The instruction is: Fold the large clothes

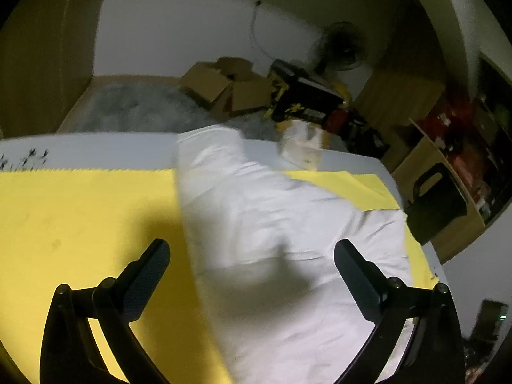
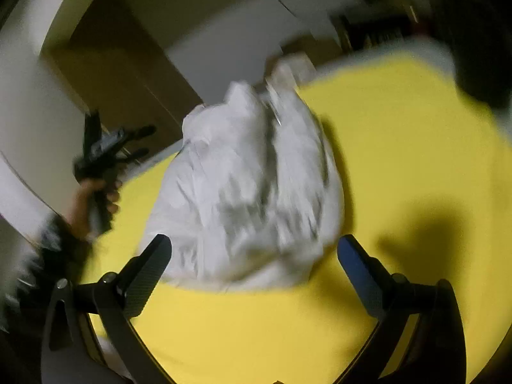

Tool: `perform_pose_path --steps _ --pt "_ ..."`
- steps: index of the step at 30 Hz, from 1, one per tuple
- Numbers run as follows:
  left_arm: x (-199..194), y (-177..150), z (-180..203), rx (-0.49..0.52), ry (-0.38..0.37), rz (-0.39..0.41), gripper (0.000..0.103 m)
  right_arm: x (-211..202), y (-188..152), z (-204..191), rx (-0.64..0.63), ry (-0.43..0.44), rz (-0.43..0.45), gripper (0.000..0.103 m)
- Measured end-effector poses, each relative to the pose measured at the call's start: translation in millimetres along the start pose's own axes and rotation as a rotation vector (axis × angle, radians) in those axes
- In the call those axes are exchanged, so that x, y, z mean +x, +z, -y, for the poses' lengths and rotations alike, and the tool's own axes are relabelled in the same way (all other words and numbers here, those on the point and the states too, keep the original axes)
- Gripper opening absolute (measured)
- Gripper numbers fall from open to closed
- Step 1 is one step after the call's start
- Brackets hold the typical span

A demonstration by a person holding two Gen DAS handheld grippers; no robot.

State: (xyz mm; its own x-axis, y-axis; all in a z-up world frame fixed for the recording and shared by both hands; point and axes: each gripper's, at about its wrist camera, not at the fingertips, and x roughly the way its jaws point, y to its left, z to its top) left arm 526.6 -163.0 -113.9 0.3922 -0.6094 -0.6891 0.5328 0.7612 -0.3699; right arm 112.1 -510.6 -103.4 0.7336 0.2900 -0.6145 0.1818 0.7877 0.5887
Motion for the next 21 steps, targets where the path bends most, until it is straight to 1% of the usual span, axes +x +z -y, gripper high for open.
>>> perform_pose_path --steps 1,2,3,5,8,9,12,14,15,16,19,21 --pt "-4.4 -4.0 -7.2 -0.010 0.008 -0.010 0.102 0.0 -6.1 15.9 0.074 0.043 -0.035 0.103" --pt "-0.2 -6.1 -17.6 -0.029 0.013 -0.027 0.102 2.4 -13.1 31.0 0.138 0.090 -0.058 0.103" --pt "-1.0 -9.2 -20.9 -0.037 0.010 -0.038 0.102 2.2 -17.0 40.8 0.175 0.113 -0.066 0.103" --pt "8.2 -9.8 -25.5 -0.058 -0.021 -0.065 0.102 6.4 -25.4 55.7 0.229 0.138 -0.075 0.103" --pt "17.5 -14.1 -32.3 -0.115 -0.083 -0.090 0.103 15.7 -34.5 67.0 0.316 0.225 -0.088 0.103" --pt "20.8 -13.2 -34.9 -0.133 -0.101 -0.099 0.103 14.9 -34.9 69.6 0.330 0.241 -0.095 0.103" --pt "32.7 -8.4 -43.5 -0.163 -0.119 -0.123 0.103 22.0 -38.1 67.4 0.324 0.242 -0.106 0.103" --pt "42.2 -5.5 -48.3 -0.163 -0.112 -0.138 0.103 20.7 -39.8 66.5 0.318 0.242 -0.108 0.103" --pt "46.4 -4.5 -50.8 -0.168 -0.123 -0.149 0.103 16.2 -43.0 67.9 0.315 0.243 -0.112 0.103" --pt "50.4 -2.8 -52.5 -0.177 -0.140 -0.162 0.103 12.2 -44.2 68.7 0.312 0.246 -0.114 0.103" --pt "64.7 -0.6 -56.5 -0.201 -0.235 -0.211 0.103 10.9 -42.7 68.1 0.300 0.245 -0.115 0.103" --pt "71.7 -0.6 -58.0 -0.202 -0.268 -0.234 0.103 10.5 -41.1 70.8 0.288 0.234 -0.111 0.103"
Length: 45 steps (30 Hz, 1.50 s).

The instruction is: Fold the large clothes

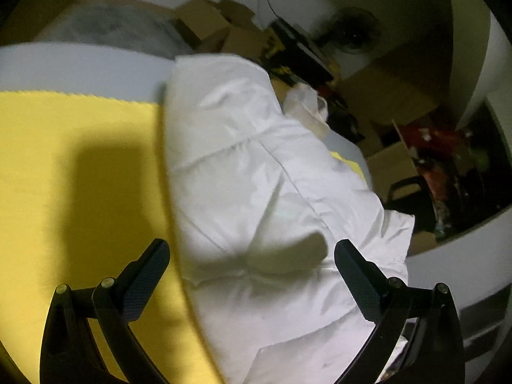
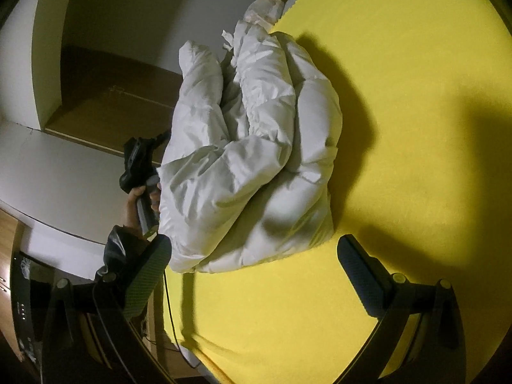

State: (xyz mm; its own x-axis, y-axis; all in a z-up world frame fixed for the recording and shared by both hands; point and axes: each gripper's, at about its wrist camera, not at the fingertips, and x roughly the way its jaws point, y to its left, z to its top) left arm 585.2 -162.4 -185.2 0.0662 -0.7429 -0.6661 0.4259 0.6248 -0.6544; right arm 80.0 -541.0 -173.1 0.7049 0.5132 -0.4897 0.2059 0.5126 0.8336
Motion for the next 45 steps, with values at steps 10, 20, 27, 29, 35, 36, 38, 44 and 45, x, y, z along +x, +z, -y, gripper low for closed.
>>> perform_pose_path --steps 10,20,27,29,35,36,38,44,45 --pt "25.2 21.6 -24.0 -0.033 -0.115 -0.019 0.103 9.5 10.2 -7.3 -0.037 -0.034 -0.013 0.103" --pt "37.6 34.2 -22.4 -0.021 -0.121 -0.032 0.103 33.8 22.3 -31.5 -0.059 -0.062 0.018 0.103" --pt "50.7 29.1 -11.5 0.011 -0.091 -0.027 0.103 32.7 20.5 -32.0 -0.047 -0.085 0.058 0.103" --pt "55.6 28.4 -10.4 0.011 -0.087 -0.048 0.103 37.4 21.0 -40.3 -0.069 -0.120 0.051 0.103" --pt "64.7 28.8 -9.3 -0.021 -0.073 -0.072 0.103 45.9 24.8 -36.3 -0.014 -0.081 0.024 0.103" --pt "66.1 28.4 -6.4 -0.015 -0.066 -0.069 0.103 48.7 25.9 -34.7 -0.007 -0.072 0.023 0.103" --pt "69.1 28.7 -1.7 -0.003 -0.051 -0.069 0.101 49.2 28.8 -29.8 0.007 -0.064 0.018 0.095" --pt "65.7 29.4 2.8 0.015 -0.059 -0.064 0.067 41.7 28.2 -2.9 0.022 -0.088 0.011 0.060" --pt "65.6 29.2 3.7 0.019 -0.055 -0.067 0.060 40.6 28.3 -0.8 0.027 -0.085 0.012 0.056"
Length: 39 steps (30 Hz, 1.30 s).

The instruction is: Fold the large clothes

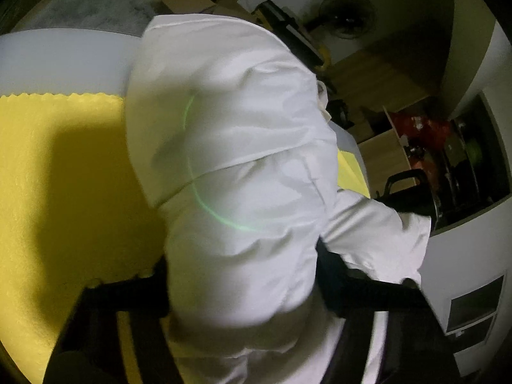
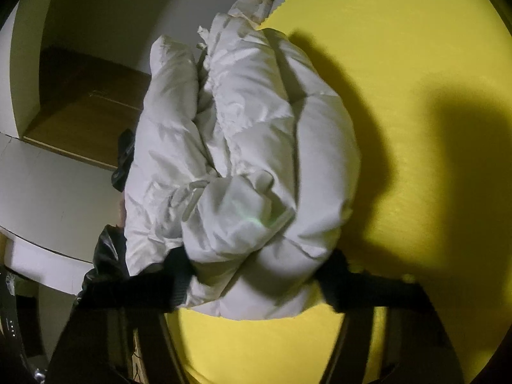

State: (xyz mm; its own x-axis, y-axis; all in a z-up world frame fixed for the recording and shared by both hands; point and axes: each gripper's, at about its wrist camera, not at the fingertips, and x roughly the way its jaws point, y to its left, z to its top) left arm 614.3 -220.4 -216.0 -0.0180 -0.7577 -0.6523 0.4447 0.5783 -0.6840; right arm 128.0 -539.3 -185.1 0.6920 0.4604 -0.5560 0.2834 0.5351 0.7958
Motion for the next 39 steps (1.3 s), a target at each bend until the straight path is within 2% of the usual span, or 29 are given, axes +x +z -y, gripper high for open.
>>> perform_pose_path --steps 2,4,8,16,21,29,30,35,39 --pt "-1.1 -0.3 1.3 0.007 0.011 0.002 0.051 -2.0 0.6 3.4 0.010 0.015 0.005 0.044" --pt "-2.9 -0.3 1.2 0.008 0.019 0.006 0.042 -2.7 0.3 6.8 0.022 0.026 0.006 0.037" --pt "-8.5 -1.0 -2.9 0.007 0.032 0.008 0.035 -6.8 0.9 11.4 0.031 0.042 0.011 0.028" --pt "-15.5 -2.8 17.4 0.069 0.108 0.042 0.024 -14.7 -5.8 8.0 0.017 0.063 0.052 0.021" --pt "-31.5 -2.2 27.6 0.082 0.119 0.072 0.022 -20.1 -5.9 -2.2 -0.016 0.085 0.067 0.020" --pt "-93.1 -9.4 37.8 0.080 0.163 0.132 0.021 -14.5 -7.5 -39.3 -0.099 0.127 0.057 0.019" --pt "-100.2 -10.0 47.8 0.079 0.170 0.142 0.020 -13.9 -8.4 -48.2 -0.111 0.139 0.054 0.019" --pt "-169.3 -20.9 57.7 0.087 0.196 0.198 0.021 -13.5 -19.7 -94.1 -0.194 0.183 0.038 0.019" --pt "-213.1 -43.5 62.8 0.086 0.231 0.225 0.021 -7.4 -41.5 -125.7 -0.246 0.205 -0.001 0.019"
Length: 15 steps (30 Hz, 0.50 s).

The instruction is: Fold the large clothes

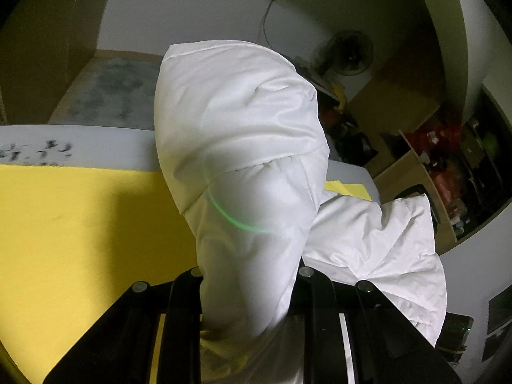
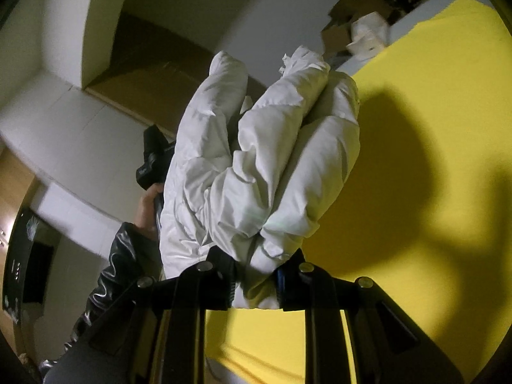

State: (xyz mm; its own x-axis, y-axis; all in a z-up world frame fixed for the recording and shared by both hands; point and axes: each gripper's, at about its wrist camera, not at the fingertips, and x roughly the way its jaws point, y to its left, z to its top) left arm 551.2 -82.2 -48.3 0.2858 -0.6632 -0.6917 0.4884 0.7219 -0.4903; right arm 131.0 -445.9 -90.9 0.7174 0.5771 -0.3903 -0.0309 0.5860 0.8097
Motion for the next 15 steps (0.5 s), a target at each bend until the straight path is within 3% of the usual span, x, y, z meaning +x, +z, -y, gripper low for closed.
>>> perform_pose_path --steps 6,11,15 --pt "-20.5 -52.2 -20.2 -0.004 0.067 -0.027 0.021 18.1 -44.8 -12.7 -0.009 0.017 -0.078 0.019" --pt "5.6 -100.8 -38.1 -0.021 0.075 -0.081 0.021 25.3 -87.0 5.0 0.012 -0.020 -0.132 0.019" --pt "28.8 -120.1 -48.4 -0.031 0.073 -0.093 0.022 32.7 -109.3 28.2 0.035 -0.087 -0.152 0.022"
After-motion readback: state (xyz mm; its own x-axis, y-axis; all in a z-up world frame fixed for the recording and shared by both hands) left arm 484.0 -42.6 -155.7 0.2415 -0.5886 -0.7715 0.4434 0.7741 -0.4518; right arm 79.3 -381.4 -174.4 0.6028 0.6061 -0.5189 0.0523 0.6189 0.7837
